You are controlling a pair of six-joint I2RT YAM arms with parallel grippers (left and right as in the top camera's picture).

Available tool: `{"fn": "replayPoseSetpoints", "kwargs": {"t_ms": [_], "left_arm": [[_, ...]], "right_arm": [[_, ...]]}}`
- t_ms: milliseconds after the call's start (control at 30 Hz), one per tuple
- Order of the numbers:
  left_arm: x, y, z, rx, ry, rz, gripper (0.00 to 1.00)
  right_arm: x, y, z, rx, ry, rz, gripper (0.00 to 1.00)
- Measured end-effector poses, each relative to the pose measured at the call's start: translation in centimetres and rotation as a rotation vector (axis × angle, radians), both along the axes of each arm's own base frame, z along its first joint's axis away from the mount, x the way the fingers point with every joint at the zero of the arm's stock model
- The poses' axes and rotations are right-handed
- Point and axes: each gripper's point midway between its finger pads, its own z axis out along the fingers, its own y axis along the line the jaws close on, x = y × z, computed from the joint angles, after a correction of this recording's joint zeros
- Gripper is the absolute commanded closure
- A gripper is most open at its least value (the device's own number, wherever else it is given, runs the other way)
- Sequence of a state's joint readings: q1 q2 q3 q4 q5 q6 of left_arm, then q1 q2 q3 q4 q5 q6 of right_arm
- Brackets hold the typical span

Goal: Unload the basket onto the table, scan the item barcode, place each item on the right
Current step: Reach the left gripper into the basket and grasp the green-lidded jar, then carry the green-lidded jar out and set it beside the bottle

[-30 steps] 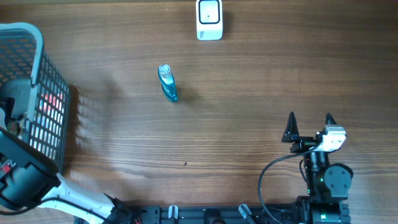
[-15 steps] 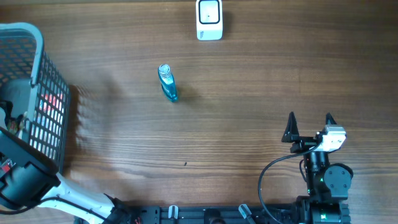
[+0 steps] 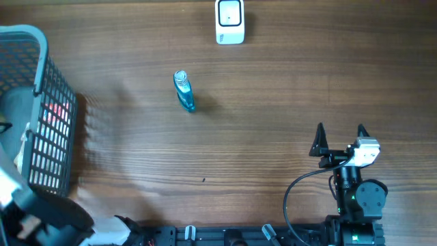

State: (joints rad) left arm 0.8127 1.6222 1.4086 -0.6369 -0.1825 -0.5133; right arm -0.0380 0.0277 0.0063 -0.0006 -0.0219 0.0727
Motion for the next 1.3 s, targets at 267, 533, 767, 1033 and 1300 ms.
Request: {"fn": "replayPoseSetpoints", "kwargs": {"t_ms": [267,533,767,1033,1300], "left_arm": [[2.5,-9.9,12.5,-0.056,-0.465,-0.349,0.31],[2.6,-19.2,19.1,-0.222,-0.745,-0.62,0.32],[5.7,-32.4,19.3,-0.332,-0.695,-1.028,0.31],[4.4,-47.3,16.9,-0.249,-0.51,-1.389,0.31],[6.1,-58.3,5.2,-0.096,-0.116,-1.524,0.3]], "right_arm": [[0.0,0.0,0.0,0.0,0.0,0.0,0.0],[0.0,0.0,0.0,0.0,0.0,0.0,0.0],[0.0,0.0,0.0,0.0,0.0,0.0,0.0],[0.0,0.0,0.0,0.0,0.0,0.0,0.0],[0.0,0.0,0.0,0.0,0.0,0.001,0.0]]}}
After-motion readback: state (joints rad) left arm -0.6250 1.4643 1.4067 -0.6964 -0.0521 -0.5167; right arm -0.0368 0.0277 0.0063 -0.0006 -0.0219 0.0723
